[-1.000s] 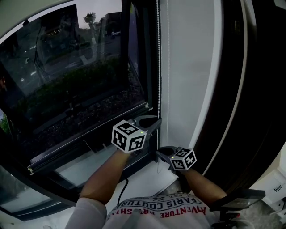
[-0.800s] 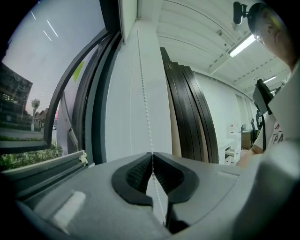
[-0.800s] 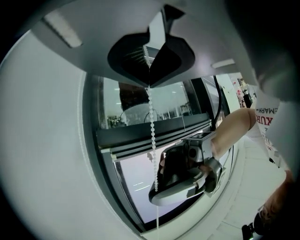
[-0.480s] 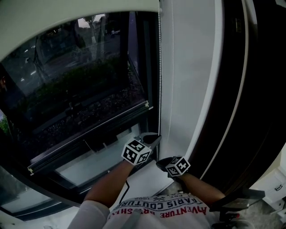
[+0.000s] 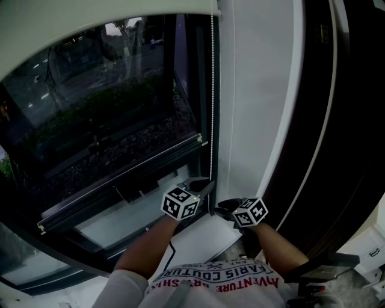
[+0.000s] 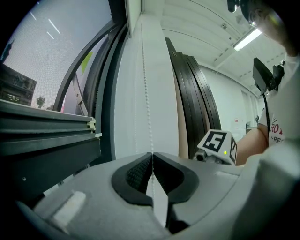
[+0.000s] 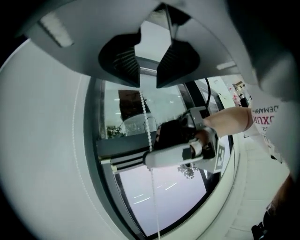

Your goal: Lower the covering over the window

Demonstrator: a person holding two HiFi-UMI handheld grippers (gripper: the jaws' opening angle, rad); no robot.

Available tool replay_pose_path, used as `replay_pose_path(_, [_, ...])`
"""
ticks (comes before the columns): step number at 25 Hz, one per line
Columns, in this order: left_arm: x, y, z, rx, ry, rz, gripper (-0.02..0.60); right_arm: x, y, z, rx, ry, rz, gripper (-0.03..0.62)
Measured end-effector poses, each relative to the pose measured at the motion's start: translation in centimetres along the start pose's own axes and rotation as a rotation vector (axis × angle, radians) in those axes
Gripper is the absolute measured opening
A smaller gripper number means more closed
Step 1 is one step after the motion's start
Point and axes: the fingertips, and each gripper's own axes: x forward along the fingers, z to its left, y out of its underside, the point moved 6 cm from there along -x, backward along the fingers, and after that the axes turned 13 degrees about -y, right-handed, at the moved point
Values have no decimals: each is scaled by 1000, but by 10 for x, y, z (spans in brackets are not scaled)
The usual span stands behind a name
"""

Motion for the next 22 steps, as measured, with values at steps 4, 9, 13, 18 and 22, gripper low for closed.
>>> replay_pose_path(4, [-2, 3, -1, -8, -6, -4, 11, -32, -46, 5, -41, 32, -12, 104])
replay_pose_path(9, [-2, -1, -8, 11, 19, -5, 11, -82, -139, 20, -164, 88, -175, 129])
replay_pose_path(13, [-2, -2, -14, 10, 36, -6, 11, -105, -198, 39, -227, 36, -289, 141])
replay_pose_path(18, [0, -1, -23, -3, 62, -8, 11, -113, -242, 44, -284, 39, -336, 143])
replay_pose_path(22, [5, -3, -29, -12, 79, -10, 11, -110, -257, 42, -286, 19, -337, 137])
